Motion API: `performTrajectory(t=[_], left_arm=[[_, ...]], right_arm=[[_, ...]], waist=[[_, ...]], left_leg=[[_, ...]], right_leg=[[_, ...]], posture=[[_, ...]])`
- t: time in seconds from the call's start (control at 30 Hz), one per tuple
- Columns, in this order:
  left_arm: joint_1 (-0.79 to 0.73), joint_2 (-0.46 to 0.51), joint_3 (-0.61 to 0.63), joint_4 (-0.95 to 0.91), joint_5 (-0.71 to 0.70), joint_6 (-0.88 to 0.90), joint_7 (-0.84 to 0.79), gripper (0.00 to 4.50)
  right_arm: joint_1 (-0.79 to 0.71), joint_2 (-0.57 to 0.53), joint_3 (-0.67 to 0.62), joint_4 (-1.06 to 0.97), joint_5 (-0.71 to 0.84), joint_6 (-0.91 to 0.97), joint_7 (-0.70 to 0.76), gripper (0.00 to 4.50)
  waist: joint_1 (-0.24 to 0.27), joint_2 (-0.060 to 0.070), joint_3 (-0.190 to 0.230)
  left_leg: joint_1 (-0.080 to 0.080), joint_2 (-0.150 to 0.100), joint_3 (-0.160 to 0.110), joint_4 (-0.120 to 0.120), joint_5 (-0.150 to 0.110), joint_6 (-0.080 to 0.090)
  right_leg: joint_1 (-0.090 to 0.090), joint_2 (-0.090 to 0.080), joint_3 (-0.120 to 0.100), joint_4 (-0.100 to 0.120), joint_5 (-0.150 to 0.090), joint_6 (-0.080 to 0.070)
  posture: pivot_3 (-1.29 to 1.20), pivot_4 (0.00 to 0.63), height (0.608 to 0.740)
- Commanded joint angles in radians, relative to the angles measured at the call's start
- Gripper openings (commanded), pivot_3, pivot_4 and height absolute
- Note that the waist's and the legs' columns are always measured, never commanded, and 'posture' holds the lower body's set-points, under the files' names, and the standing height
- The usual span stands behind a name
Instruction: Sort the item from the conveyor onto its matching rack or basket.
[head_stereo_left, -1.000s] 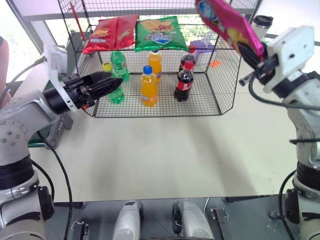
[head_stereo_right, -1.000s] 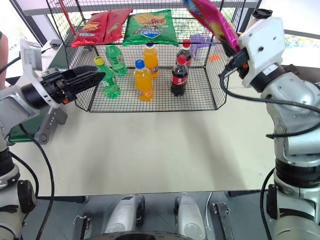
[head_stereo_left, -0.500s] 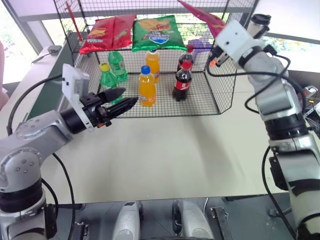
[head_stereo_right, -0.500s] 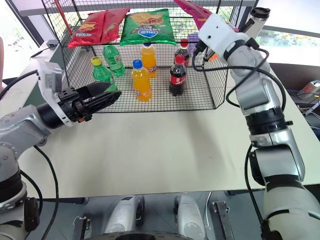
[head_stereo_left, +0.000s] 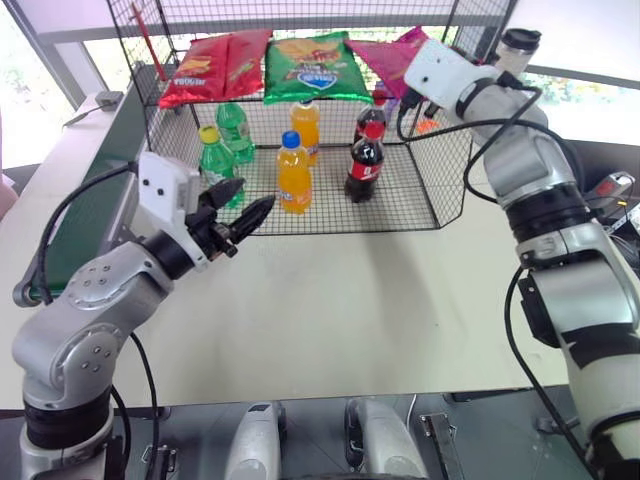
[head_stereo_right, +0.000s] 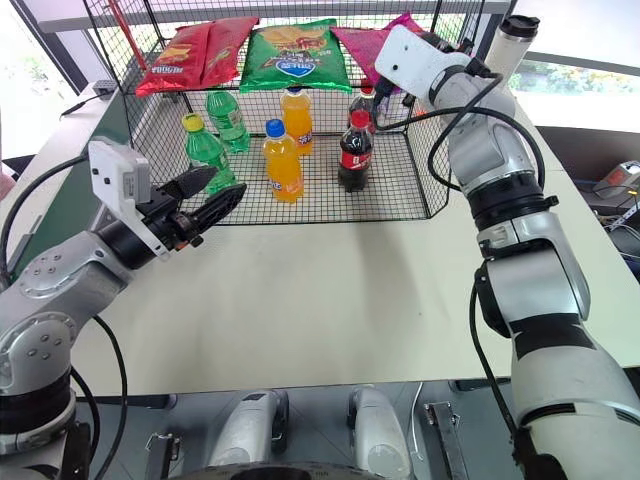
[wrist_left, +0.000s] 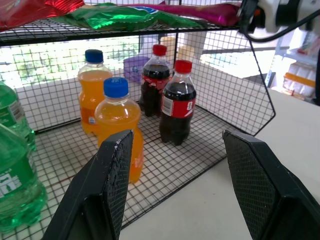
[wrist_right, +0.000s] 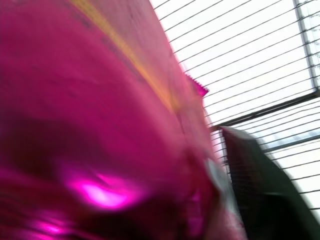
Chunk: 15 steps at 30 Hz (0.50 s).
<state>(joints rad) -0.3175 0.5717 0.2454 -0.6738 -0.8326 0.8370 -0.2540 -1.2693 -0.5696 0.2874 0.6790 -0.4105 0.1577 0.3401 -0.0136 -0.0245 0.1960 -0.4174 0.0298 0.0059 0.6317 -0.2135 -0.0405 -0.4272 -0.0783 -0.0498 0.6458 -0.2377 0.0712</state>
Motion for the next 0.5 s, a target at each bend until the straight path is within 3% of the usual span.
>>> performTrajectory(t=[0.03, 0.07, 0.5], left_arm=[[-0.003, 0.006, -0.001, -0.024, 0.013, -0.027, -0.003, 2.97], [-0.005, 0.006, -0.001, -0.022, 0.014, -0.027, -0.005, 2.97], [-0.005, -0.004, -0.028, 0.015, 0.055, -0.039, -0.024, 2.97]], right_arm=[[-0.020, 0.008, -0.017, -0.016, 0.001, -0.002, 0.019, 4.02], [-0.020, 0.009, -0.020, -0.020, 0.002, 0.000, 0.024, 4.45], [0.068, -0.007, -0.100, -0.219, 0.130, 0.139, 0.301, 4.45]], waist=[[-0.001, 0.000, 0.000], [-0.002, 0.000, 0.000], [-0.001, 0.000, 0.000]], left_leg=[[0.000, 0.000, 0.000, 0.000, 0.000, 0.000], [0.000, 0.000, 0.000, 0.000, 0.000, 0.000], [0.002, 0.001, 0.000, 0.000, 0.000, 0.000]], right_leg=[[0.000, 0.000, 0.000, 0.000, 0.000, 0.000], [0.000, 0.000, 0.000, 0.000, 0.000, 0.000], [0.001, 0.001, 0.000, 0.000, 0.000, 0.000]], posture=[[0.00, 0.150, 0.740], [0.00, 0.150, 0.740], [0.00, 0.150, 0.740]])
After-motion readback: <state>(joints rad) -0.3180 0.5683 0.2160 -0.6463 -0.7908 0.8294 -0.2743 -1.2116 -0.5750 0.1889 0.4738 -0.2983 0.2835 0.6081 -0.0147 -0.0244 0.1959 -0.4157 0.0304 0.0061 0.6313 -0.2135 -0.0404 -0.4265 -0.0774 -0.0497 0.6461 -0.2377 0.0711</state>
